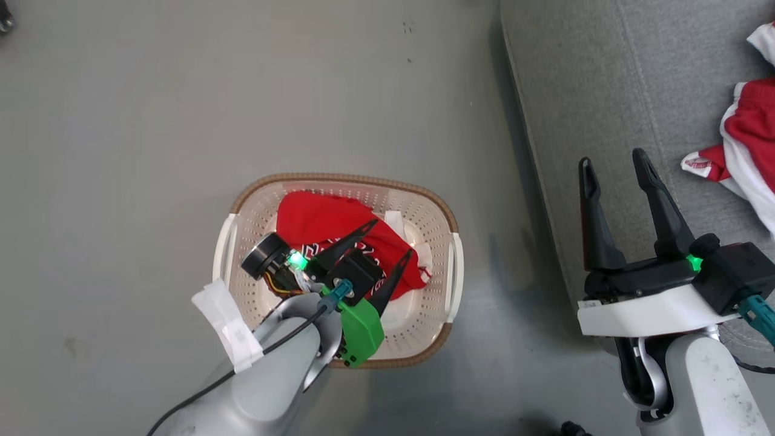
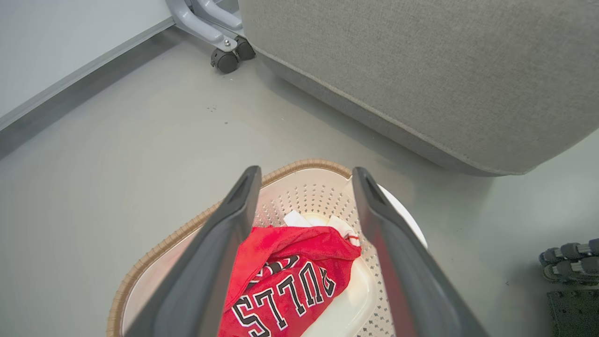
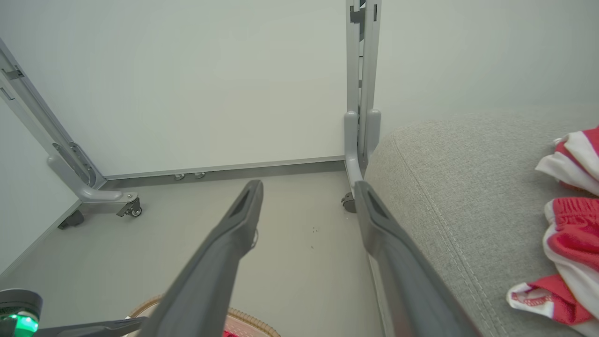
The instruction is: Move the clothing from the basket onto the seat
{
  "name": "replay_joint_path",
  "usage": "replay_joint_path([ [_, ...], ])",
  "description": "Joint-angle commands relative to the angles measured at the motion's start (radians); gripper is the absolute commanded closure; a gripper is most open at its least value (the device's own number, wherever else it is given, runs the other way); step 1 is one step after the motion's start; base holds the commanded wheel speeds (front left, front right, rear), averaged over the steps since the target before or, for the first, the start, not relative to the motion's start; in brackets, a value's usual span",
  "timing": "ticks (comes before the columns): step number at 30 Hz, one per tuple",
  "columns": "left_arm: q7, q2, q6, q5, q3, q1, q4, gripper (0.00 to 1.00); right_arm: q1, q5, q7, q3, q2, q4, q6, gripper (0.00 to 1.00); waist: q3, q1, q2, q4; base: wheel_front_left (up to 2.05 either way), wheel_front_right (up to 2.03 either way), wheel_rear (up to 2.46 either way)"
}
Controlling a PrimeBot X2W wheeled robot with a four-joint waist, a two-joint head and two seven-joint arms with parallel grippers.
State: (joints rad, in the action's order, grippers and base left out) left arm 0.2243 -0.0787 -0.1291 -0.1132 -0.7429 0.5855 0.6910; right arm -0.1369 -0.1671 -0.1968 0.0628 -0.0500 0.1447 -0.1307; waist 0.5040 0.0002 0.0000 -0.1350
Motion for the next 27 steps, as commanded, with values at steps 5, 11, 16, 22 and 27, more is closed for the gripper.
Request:
replay_joint_path([
  [5,-0.006,-0.032,-0.003,-0.007,-0.027,0.109,0.092,0.00,-0.056,-0.021,-0.031,0.006,-0.001,0.000,0.000,0.00,0.225,-0.0002,0.0000,-0.052,0.00,0.00,0.00],
  [11,-0.004,-0.056,0.005,-0.009,-0.013,0.188,0.203,0.00,-0.091,-0.055,-0.056,0.033,-0.001,-0.018,0.000,0.00,0.302,-0.0002,0.0000,-0.093,0.00,0.00,0.00],
  [16,-0.006,-0.078,0.021,0.001,-0.012,0.241,0.287,0.00,-0.108,-0.084,-0.067,0.058,-0.001,-0.031,0.000,0.00,0.358,-0.0002,0.0000,-0.128,0.00,0.00,0.00],
  [22,0.001,-0.116,0.037,0.009,-0.012,0.298,0.363,0.00,-0.132,-0.131,-0.069,0.088,0.000,-0.031,0.000,0.00,0.415,-0.0002,0.0000,-0.171,0.00,0.00,0.00],
  [27,0.011,-0.147,0.051,0.009,-0.010,0.342,0.405,0.00,-0.142,-0.171,-0.069,0.112,0.000,-0.025,0.000,0.00,0.450,-0.0002,0.0000,-0.204,0.00,0.00,0.00],
])
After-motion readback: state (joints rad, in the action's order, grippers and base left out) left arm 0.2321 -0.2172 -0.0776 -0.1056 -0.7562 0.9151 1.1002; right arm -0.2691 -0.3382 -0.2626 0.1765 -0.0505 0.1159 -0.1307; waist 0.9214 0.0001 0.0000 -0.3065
